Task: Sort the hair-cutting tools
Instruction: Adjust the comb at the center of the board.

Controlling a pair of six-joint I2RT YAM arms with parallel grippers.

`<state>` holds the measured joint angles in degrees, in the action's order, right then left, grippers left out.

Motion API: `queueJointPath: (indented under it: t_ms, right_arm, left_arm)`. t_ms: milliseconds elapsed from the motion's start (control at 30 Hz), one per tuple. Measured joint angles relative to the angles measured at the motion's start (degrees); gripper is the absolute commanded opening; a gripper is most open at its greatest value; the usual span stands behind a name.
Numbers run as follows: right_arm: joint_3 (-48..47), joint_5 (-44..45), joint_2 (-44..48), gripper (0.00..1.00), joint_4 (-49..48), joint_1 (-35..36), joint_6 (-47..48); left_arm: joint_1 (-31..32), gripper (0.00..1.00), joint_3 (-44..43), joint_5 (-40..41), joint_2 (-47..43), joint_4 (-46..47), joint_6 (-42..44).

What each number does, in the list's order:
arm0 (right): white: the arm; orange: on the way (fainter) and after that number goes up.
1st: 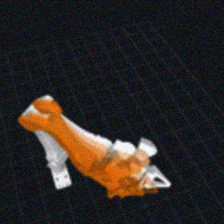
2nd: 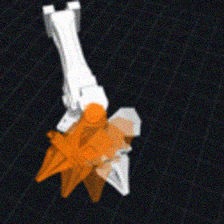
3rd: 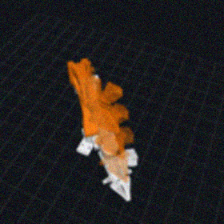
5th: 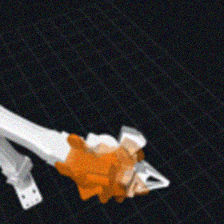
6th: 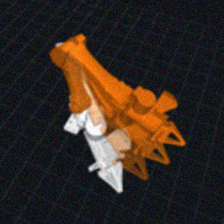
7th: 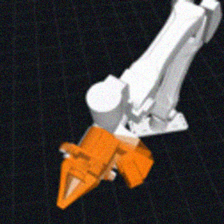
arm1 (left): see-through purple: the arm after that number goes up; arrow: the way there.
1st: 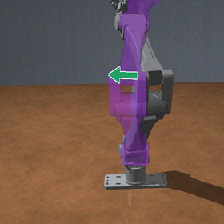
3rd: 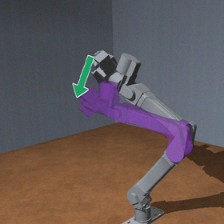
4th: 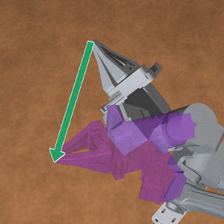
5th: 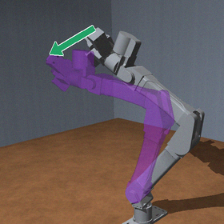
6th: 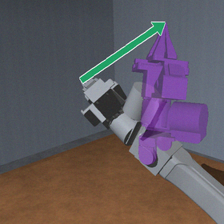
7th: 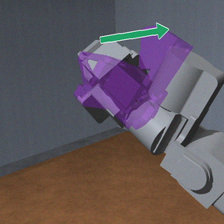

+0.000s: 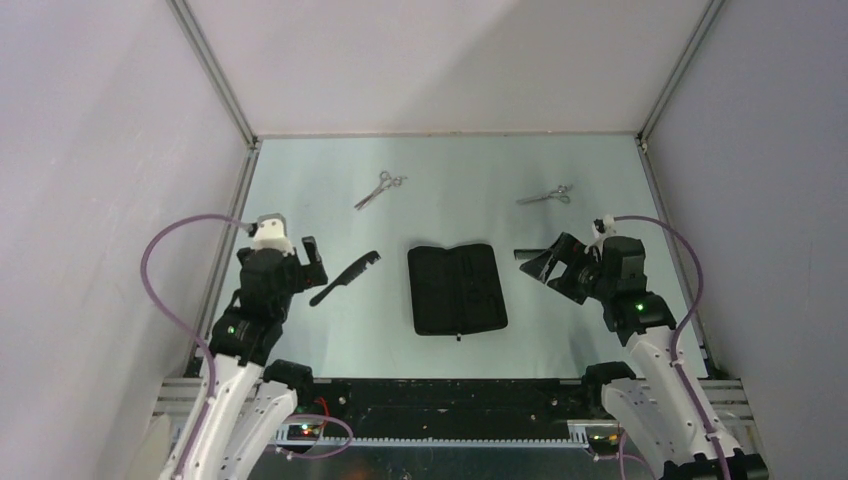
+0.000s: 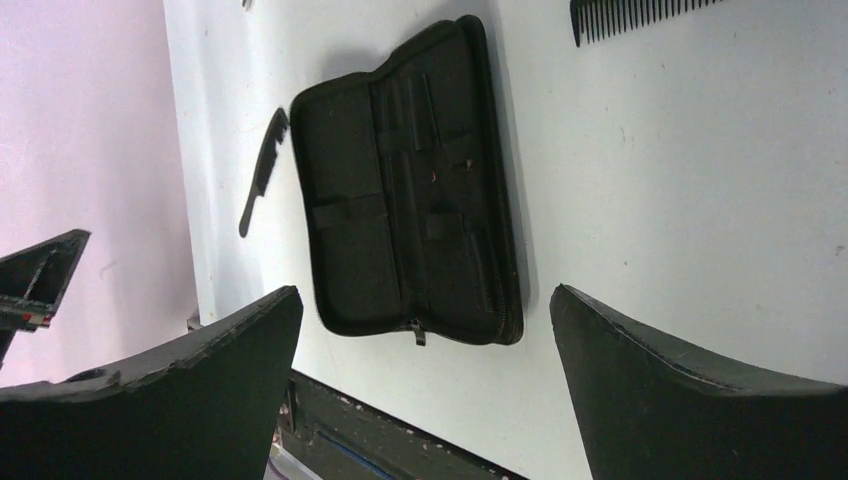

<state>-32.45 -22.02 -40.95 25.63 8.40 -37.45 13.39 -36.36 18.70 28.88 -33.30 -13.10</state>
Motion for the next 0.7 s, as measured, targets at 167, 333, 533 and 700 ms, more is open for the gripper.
queueJointPath:
  t_ms: [167, 333, 533, 700]
  right_arm:
    - [-5.25, -1.4, -1.31, 0.99, 4.11, -1.31, 4.31]
    - [-7.34, -1.2, -2.03, 0.99, 6.49, -1.31, 8.0]
    - [-7.89, -1.9, -5.38, 0.99, 7.8, -1.36, 10.08]
    - [-8.52, -3.32, -6.4, 0.99, 8.0, -1.36, 10.56]
  left_arm:
    - [0.0, 0.98, -5.16, -2.71, 12.7, -1.29, 0.31]
    - [0.0, 0.88, -10.6, -7.76, 26.05, -1.7, 1.75]
    - [0.0, 0.87, -18.08, -14.51, 42.45, -3.91, 4.7]
    - [0.0, 0.88, -22.84, -17.33, 54.77, -4.55, 6.14]
